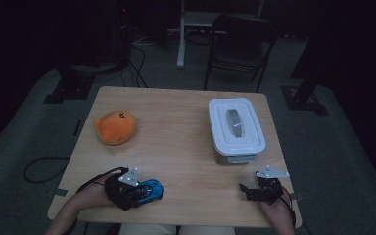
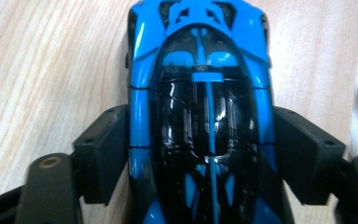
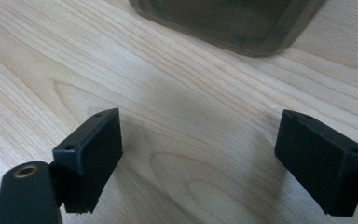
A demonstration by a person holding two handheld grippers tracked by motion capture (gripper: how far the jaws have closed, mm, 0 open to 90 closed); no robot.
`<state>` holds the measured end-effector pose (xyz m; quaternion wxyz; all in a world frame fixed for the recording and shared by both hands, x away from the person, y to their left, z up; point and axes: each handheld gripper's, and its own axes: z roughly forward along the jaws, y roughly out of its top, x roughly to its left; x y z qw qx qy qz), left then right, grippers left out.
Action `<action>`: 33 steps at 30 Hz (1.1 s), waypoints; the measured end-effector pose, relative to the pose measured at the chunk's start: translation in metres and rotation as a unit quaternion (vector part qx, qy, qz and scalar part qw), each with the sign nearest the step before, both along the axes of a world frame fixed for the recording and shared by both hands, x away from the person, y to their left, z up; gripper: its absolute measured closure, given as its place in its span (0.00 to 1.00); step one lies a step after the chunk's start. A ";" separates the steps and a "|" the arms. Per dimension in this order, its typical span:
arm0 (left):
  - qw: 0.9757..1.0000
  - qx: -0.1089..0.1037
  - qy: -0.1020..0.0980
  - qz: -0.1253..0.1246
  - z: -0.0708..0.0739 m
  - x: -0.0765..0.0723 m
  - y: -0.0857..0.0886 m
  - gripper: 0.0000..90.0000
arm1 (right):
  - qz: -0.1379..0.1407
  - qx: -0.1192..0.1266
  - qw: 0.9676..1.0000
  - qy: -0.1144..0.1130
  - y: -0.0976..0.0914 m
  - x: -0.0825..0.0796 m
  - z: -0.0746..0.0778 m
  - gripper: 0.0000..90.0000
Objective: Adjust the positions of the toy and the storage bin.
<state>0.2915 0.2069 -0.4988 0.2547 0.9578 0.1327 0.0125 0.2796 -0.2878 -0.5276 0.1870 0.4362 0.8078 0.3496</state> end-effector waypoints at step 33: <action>0.969 -0.081 -0.107 0.208 0.063 0.050 0.080 0.28 | 0.000 0.000 1.000 0.000 0.000 0.000 0.000 0.16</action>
